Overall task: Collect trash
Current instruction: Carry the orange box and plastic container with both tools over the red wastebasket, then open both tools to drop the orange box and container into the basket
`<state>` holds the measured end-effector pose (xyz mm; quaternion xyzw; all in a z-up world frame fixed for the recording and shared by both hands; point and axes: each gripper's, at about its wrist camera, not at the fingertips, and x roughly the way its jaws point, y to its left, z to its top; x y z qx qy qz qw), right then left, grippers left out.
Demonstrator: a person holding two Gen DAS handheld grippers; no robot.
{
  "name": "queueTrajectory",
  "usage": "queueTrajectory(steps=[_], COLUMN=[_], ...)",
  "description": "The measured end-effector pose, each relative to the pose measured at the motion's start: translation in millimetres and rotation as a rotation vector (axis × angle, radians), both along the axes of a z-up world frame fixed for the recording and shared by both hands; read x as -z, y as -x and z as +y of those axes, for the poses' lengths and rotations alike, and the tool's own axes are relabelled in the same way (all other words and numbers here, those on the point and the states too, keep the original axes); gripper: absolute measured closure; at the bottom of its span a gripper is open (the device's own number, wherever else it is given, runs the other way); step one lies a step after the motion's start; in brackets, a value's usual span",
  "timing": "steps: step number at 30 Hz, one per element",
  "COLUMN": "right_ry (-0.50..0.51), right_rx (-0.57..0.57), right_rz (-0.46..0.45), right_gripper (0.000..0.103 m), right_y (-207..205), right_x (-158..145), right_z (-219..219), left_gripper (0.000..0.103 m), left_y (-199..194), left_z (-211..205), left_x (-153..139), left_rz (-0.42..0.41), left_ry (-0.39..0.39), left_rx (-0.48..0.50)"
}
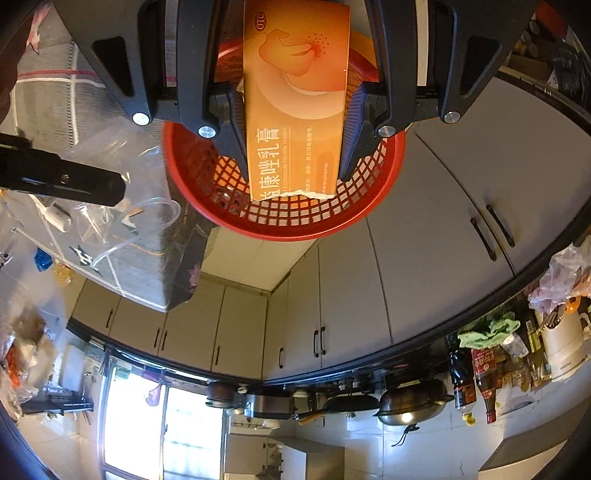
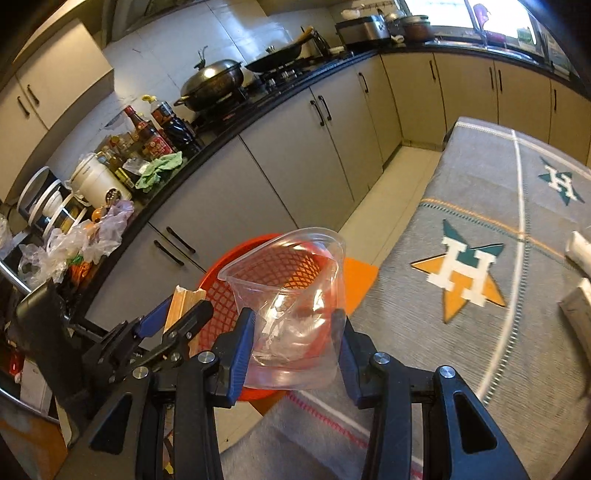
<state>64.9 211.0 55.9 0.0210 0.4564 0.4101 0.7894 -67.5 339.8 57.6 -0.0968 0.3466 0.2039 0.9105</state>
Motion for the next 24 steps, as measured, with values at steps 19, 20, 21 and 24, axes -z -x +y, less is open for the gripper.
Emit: queueTrajectory(steps=[19, 20, 21, 24], right_ry=[0.058, 0.058, 0.059, 0.062], right_rx=[-0.02, -0.019, -0.02, -0.019], right_rz=[0.042, 0.044, 0.046, 0.047], right_gripper=[0.055, 0.055, 0.054, 0.054], right_y=[-14, -14, -15, -16], right_x=[31, 32, 33, 34], right_z=[42, 43, 43, 45], left_gripper=[0.06, 0.06, 0.06, 0.06], left_y=[-11, -11, -12, -14], left_z=[28, 28, 28, 28], left_x=[30, 31, 32, 32], left_rz=[0.033, 0.034, 0.035, 0.037], left_ry=[0.055, 0.054, 0.053, 0.053], left_rx=[-0.016, -0.015, -0.013, -0.012])
